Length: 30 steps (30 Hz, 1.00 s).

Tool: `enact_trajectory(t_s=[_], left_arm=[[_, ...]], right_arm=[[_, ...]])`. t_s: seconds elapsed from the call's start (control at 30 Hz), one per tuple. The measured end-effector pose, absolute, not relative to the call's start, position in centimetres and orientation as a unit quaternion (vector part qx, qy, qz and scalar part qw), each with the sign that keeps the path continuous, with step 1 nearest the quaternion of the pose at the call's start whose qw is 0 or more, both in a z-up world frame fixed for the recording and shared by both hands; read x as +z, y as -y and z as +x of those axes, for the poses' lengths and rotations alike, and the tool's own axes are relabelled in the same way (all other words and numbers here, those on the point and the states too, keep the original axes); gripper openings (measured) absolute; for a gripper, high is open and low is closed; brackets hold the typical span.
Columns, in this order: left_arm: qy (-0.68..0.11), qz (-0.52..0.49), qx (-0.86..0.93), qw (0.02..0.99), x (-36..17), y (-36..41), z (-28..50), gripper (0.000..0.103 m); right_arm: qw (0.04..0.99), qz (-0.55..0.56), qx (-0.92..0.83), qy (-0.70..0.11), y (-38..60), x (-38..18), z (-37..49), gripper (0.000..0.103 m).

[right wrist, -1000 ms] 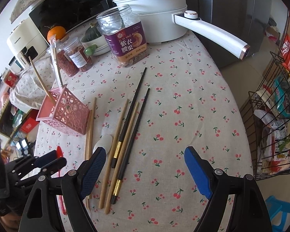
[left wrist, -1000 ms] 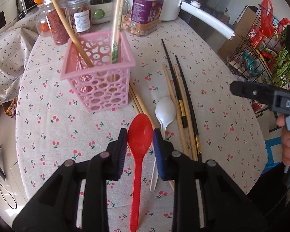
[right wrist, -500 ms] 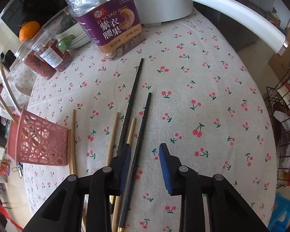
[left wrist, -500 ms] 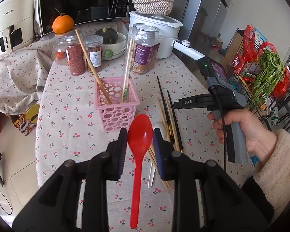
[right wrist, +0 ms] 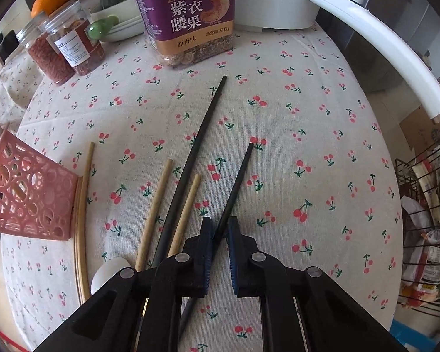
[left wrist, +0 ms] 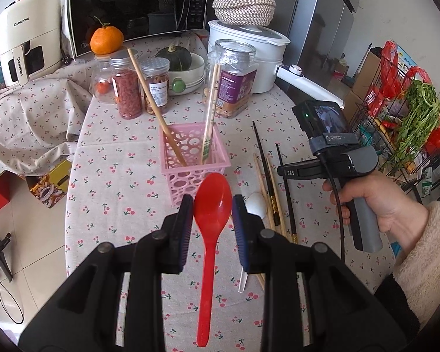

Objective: Organize utensils
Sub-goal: 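Lift the red spoon with the left gripper while the right gripper grasps a black chopstick, then drop the red spoon into the pink basket while the right gripper carries the black chopstick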

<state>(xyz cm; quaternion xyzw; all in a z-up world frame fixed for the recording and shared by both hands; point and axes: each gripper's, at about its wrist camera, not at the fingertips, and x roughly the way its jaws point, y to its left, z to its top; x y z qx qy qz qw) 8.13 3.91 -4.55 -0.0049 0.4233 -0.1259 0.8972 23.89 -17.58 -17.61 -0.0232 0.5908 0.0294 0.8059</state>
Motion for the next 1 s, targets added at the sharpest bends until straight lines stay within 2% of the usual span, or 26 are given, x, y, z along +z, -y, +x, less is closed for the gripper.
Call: enact_trajectory(t_s=[0.2, 0.6, 1.0], left_arm=[[-0.385, 0.002, -0.107, 0.917, -2.7, -4.3, 7.4, 0.029], [-0.307, -0.001, -0.088, 0.947, 0.7, -4.5, 6.1, 0.029], [-0.205, -0.047, -0.055, 0.976, 3.9, -6.3, 5.6, 0.029]], right_arm=[[0.823, 0.006, 0.039, -0.566, 19.5, -15.3, 22.2, 0.005], [0.9, 0.042, 0.098, -0.422, 20.3, -3.5, 14.8, 0.005], [0.942, 0.036, 0.153, -0.297, 18.2, 3.7, 9.9, 0.005]])
